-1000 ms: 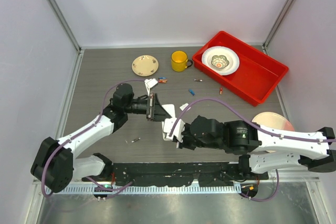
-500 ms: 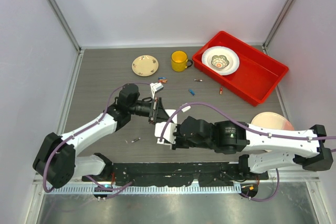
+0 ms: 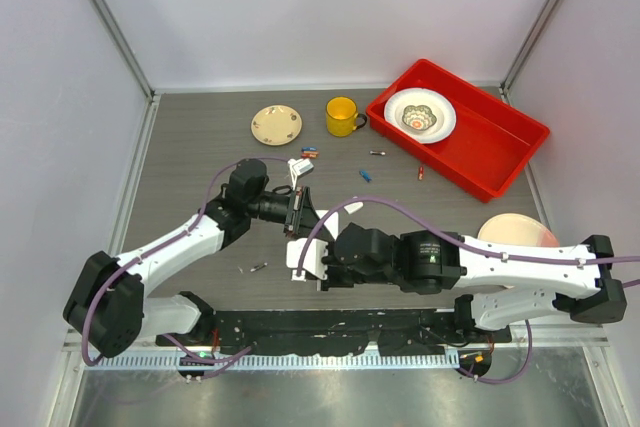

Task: Load the batteries into the remote control
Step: Load the battery into the remote control.

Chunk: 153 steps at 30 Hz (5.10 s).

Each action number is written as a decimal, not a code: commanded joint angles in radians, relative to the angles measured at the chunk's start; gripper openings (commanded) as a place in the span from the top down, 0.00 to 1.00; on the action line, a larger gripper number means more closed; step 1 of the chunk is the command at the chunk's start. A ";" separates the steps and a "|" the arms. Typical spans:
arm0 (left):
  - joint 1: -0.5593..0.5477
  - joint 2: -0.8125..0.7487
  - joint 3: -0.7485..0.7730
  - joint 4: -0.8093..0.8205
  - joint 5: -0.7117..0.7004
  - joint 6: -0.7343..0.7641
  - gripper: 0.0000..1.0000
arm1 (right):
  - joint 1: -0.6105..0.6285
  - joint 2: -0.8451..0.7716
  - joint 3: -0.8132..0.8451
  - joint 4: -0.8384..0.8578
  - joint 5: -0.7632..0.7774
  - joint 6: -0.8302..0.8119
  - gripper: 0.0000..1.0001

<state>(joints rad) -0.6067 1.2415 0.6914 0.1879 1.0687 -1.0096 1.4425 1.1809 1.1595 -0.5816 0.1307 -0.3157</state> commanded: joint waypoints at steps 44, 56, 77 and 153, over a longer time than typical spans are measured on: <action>-0.022 0.021 -0.010 0.203 0.027 -0.142 1.00 | 0.018 0.033 -0.030 -0.156 -0.023 -0.029 0.90; -0.022 0.045 -0.039 0.283 0.040 -0.181 1.00 | 0.018 0.039 -0.015 -0.153 0.004 -0.006 0.80; -0.024 0.018 -0.043 0.265 0.030 -0.158 1.00 | 0.018 0.013 0.000 -0.107 0.058 0.053 0.64; -0.062 0.042 -0.033 0.347 0.030 -0.218 1.00 | -0.056 -0.181 -0.207 0.192 -0.095 0.141 0.99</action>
<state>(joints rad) -0.6666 1.2942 0.6319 0.4820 1.0714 -1.2236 1.3899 1.0000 0.9535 -0.3981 0.0238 -0.1589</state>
